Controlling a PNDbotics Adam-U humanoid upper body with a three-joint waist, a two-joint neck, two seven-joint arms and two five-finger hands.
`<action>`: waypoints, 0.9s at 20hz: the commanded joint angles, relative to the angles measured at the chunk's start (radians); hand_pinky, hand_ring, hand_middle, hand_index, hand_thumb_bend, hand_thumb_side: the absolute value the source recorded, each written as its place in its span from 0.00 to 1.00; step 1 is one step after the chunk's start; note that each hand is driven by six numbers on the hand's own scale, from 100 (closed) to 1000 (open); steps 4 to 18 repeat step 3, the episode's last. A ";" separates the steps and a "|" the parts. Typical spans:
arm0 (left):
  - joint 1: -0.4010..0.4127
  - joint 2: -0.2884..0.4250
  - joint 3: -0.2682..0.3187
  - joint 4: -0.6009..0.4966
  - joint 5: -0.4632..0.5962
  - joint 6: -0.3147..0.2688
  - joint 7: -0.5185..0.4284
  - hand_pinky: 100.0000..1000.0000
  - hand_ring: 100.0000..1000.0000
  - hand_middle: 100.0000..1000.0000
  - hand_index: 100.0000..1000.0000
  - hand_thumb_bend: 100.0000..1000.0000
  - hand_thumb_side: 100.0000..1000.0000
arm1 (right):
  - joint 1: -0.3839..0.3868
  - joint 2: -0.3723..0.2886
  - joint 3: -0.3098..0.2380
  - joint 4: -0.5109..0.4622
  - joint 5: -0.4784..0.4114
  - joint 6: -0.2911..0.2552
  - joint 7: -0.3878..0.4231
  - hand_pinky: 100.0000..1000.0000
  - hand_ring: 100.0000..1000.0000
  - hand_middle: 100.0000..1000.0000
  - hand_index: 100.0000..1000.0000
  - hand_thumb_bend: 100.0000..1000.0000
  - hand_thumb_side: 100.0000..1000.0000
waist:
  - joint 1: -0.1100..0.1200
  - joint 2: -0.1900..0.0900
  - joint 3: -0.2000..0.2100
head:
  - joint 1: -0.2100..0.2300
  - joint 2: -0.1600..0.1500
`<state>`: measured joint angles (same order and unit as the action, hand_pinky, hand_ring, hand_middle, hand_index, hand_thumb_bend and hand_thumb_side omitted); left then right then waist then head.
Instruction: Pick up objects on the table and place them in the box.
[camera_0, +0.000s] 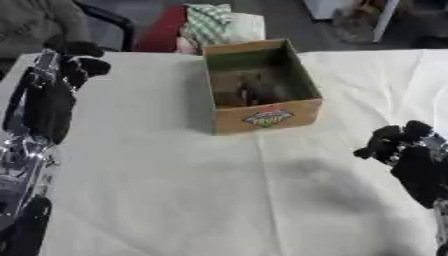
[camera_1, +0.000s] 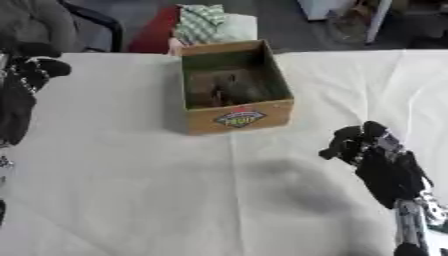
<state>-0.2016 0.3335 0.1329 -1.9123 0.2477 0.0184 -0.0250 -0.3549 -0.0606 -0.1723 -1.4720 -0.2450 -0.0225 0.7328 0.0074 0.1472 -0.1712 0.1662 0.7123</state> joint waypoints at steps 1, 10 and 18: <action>0.000 0.001 0.011 -0.018 0.003 0.005 0.002 0.71 0.58 0.57 0.64 0.00 0.84 | -0.013 -0.017 -0.001 -0.025 -0.007 -0.003 -0.002 0.66 0.50 0.49 0.64 0.00 0.82 | -0.001 -0.012 0.001 | 0.011 0.014; 0.004 -0.001 0.009 -0.018 0.001 0.009 0.000 0.71 0.58 0.57 0.64 0.00 0.84 | -0.010 -0.016 -0.001 -0.026 -0.007 -0.003 -0.002 0.66 0.50 0.49 0.64 0.00 0.82 | -0.003 -0.010 0.001 | 0.015 0.021; 0.004 -0.001 0.009 -0.018 0.001 0.009 0.000 0.71 0.58 0.57 0.64 0.00 0.84 | -0.010 -0.016 -0.001 -0.026 -0.007 -0.003 -0.002 0.66 0.50 0.49 0.64 0.00 0.82 | -0.003 -0.010 0.001 | 0.015 0.021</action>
